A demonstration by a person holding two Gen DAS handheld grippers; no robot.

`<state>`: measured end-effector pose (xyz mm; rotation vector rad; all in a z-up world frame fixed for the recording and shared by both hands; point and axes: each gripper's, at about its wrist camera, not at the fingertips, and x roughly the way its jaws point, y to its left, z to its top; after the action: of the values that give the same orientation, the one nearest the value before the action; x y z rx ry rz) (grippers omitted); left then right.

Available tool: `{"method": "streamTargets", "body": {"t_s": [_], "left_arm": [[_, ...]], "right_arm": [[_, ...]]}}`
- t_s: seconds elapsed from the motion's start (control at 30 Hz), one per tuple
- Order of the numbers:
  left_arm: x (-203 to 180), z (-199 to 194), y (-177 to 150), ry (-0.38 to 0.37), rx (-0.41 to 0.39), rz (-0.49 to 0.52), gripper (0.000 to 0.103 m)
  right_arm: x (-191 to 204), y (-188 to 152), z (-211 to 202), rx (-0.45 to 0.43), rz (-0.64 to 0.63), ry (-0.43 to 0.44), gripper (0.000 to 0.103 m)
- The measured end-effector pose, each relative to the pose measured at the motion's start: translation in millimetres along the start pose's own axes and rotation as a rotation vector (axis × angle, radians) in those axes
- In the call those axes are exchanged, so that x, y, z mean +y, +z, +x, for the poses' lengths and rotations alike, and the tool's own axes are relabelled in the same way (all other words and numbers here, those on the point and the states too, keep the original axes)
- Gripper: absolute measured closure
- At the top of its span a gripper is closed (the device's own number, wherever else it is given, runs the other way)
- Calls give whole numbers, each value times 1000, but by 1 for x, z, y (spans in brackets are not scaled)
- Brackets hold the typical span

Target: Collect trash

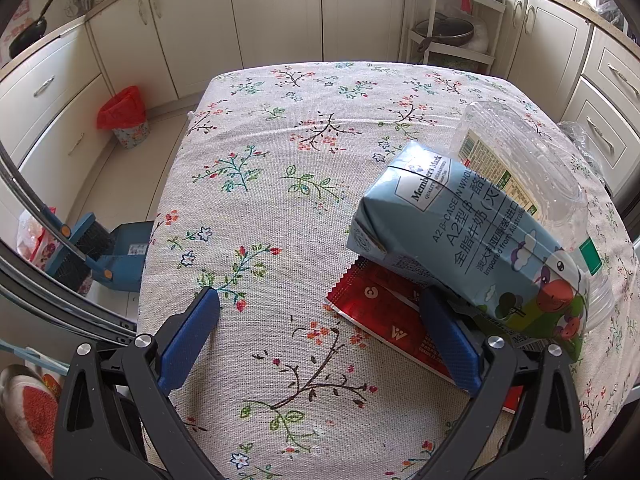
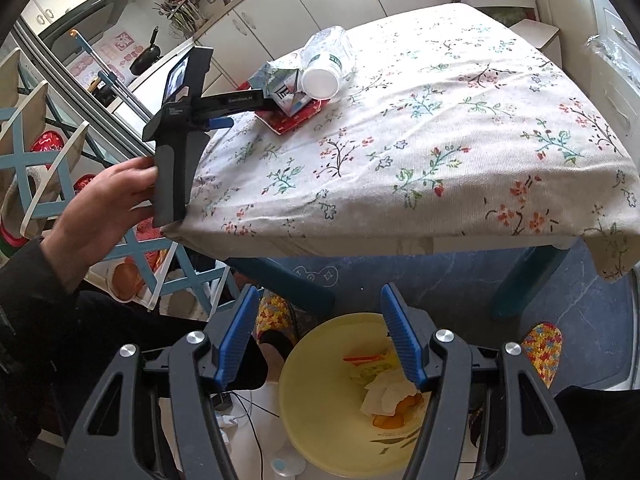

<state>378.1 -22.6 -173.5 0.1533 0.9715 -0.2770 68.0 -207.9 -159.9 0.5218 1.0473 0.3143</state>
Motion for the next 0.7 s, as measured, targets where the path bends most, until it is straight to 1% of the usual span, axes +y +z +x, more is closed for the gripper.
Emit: {"method": "streamTargets", "body": {"t_s": [0.3, 0.33, 0.37, 0.43, 0.57, 0.63, 0.7], "left_arm": [[0, -1, 0, 1, 1, -6, 8], [1, -1, -1, 2, 3, -8, 8], [0, -3, -2, -3, 15, -2, 8], [0, -5, -4, -13, 29, 13, 8], [5, -10, -6, -14, 51, -10, 8], [7, -16, -7, -37, 36, -25, 8], [8, -23, -8, -52, 7, -14, 8]], "right_arm": [[4, 9, 6, 0, -25, 2, 41], [4, 10, 7, 1, -29, 1, 39], [4, 11, 7, 2, -28, 1, 37], [3, 13, 10, 3, -24, -1, 37], [3, 19, 14, 2, -22, -1, 37], [5, 20, 15, 2, -31, -1, 37], [6, 21, 18, 6, -34, -2, 37]]}}
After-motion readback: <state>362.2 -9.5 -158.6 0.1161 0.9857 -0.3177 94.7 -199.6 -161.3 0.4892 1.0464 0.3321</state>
